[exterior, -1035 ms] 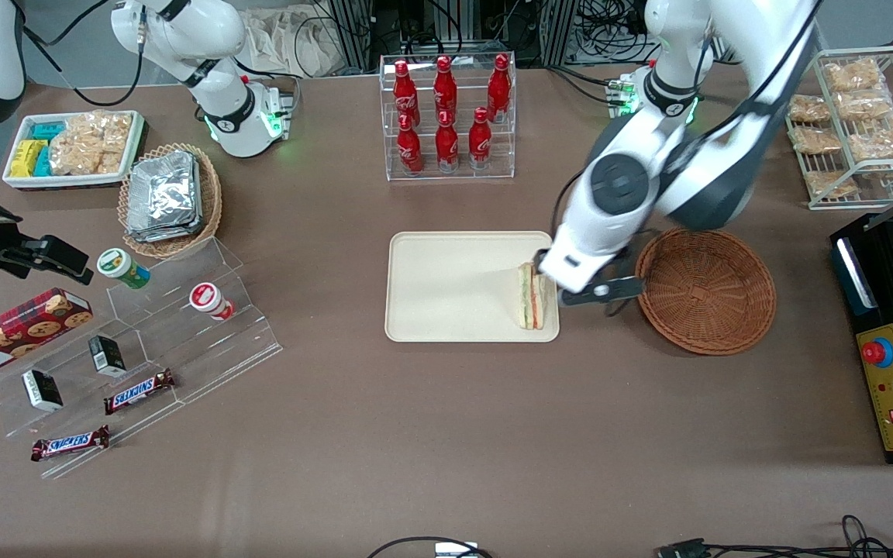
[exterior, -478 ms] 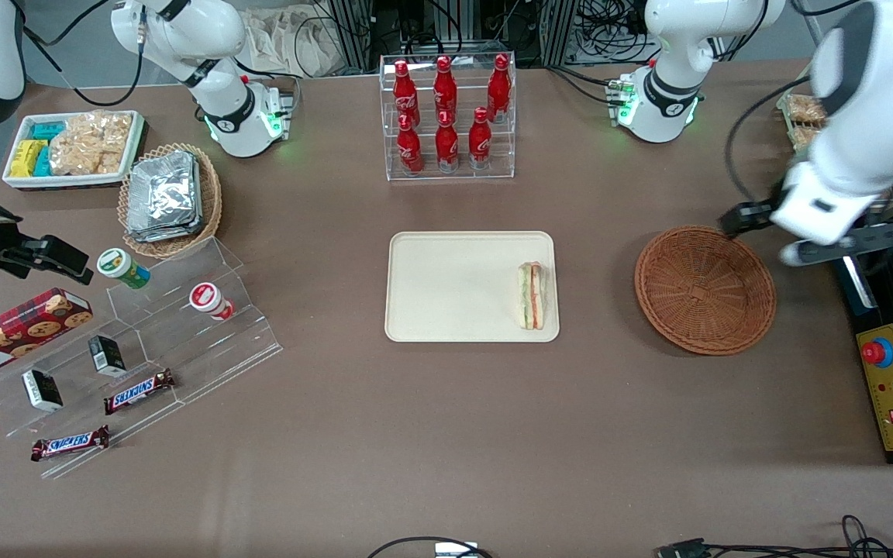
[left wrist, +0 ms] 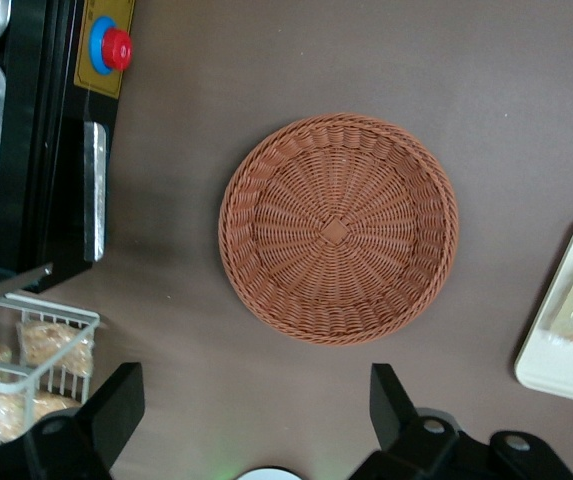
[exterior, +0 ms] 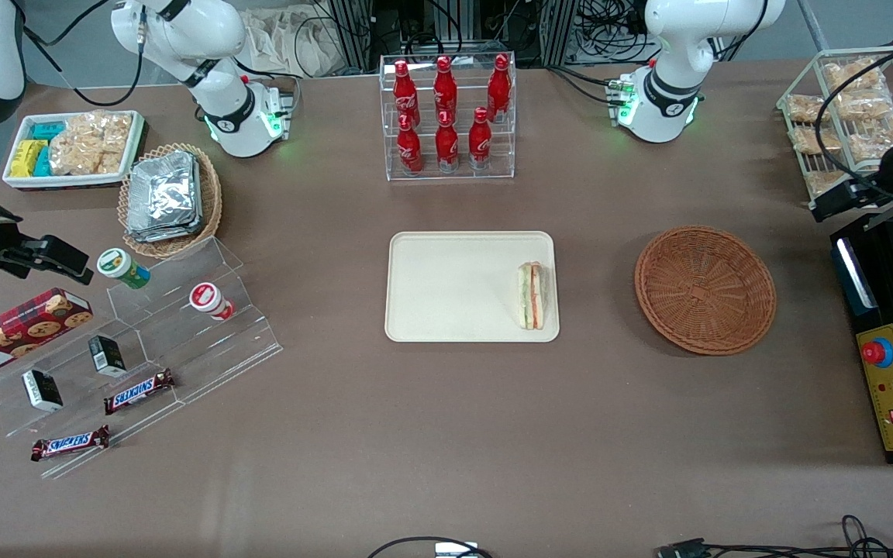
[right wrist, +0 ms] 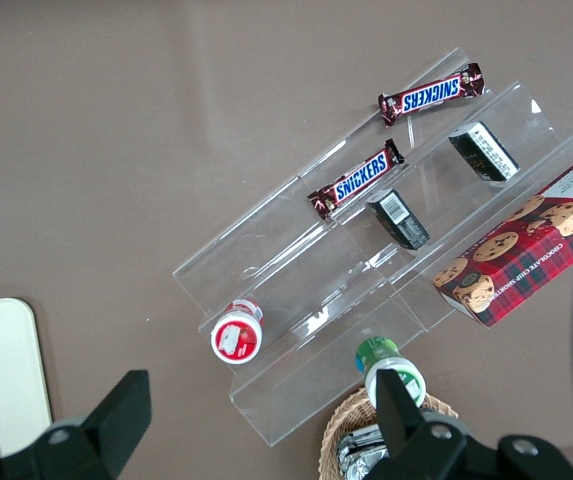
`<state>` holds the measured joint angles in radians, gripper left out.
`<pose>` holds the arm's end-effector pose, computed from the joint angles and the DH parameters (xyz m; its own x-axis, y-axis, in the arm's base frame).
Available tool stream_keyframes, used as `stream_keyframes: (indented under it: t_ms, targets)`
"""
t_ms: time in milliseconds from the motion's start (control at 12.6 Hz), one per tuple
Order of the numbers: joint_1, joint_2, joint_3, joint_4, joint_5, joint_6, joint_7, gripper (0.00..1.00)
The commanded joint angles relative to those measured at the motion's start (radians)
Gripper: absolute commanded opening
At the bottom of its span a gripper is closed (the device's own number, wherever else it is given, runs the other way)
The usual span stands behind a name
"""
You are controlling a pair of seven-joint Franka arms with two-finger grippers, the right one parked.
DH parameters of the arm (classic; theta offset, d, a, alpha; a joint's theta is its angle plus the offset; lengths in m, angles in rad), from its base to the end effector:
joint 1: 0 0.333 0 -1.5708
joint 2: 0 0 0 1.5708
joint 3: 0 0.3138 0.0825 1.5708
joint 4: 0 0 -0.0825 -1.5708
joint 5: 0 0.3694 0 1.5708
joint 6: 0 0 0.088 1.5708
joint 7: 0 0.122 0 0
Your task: Place sandwich from basket to tray
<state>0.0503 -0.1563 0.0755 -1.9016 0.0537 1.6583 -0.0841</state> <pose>0.4831 0.0693 0.5436 0.9759 0.2014 -0.0836 0.1979 -0.9790 -0.0483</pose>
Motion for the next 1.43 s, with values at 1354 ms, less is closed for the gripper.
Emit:
stream_keyframes:
  t_ms: [1354]
  targets:
    - [0.195, 0.092, -0.269, 0.263, -0.043, -0.112, -0.019, 1.00]
